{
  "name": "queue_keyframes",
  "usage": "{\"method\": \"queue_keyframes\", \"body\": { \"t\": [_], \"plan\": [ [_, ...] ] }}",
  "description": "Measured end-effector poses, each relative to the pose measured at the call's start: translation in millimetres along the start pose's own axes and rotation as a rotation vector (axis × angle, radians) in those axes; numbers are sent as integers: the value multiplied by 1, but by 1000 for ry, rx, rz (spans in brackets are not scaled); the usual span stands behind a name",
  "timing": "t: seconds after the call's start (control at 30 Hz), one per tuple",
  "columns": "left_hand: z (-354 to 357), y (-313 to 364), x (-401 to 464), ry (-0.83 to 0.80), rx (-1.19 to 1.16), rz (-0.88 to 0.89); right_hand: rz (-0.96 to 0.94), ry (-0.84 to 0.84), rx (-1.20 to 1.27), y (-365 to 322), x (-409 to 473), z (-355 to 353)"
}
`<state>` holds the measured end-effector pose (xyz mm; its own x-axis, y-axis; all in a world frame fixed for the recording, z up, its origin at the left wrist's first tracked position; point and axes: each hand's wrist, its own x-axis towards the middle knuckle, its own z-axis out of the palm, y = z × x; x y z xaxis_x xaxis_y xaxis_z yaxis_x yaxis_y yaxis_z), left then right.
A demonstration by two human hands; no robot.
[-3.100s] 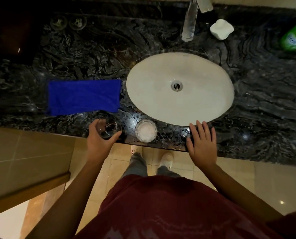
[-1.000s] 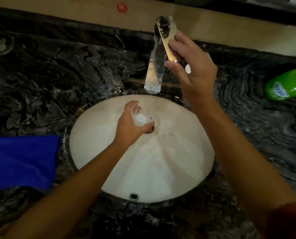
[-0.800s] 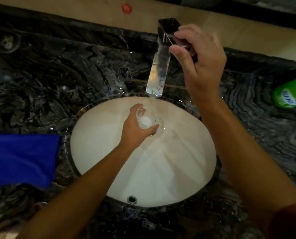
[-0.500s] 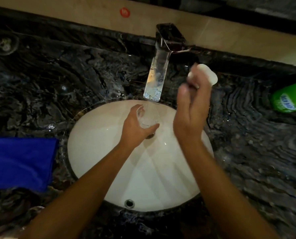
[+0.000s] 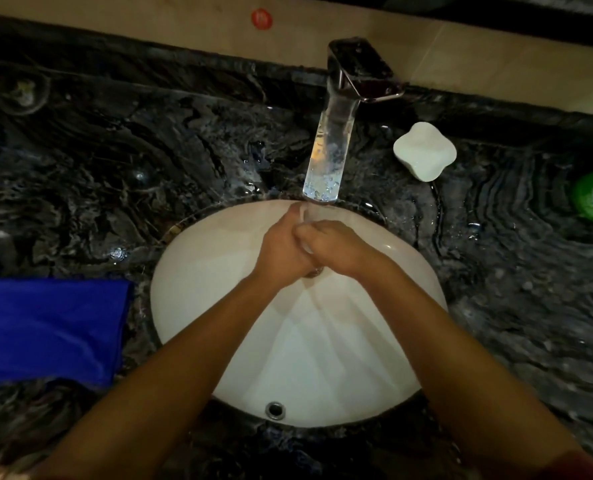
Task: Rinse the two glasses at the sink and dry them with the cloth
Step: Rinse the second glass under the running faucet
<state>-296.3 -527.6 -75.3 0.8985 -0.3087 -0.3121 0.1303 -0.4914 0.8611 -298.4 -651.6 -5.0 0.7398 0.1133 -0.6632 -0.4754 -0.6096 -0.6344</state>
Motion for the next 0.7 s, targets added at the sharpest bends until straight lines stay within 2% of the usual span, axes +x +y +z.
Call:
{"method": "queue_keyframes", "body": {
  "t": [0.1, 0.17, 0.33, 0.43, 0.5, 0.6, 0.7],
  "plan": [
    [-13, -6, 4, -41, 101, 53, 42, -95, 71, 1, 3, 1],
    [-15, -2, 1, -48, 96, 8, 46, -77, 157, 9, 5, 2],
    [-10, 19, -6, 22, 6, -98, -64, 246, 526, 21, 20, 11],
    [-17, 27, -3, 9, -7, -132, -74, 290, 563, 21, 27, 15],
    [-24, 21, 3, -81, -219, -250, -71, 305, 612, 19, 25, 17],
    [-24, 17, 4, -387, -638, -420, -20, 334, 671, 18, 19, 18],
    [-17, 21, 3, -535, -894, -523, 69, 486, 809, 15, 18, 24]
  ]
}}
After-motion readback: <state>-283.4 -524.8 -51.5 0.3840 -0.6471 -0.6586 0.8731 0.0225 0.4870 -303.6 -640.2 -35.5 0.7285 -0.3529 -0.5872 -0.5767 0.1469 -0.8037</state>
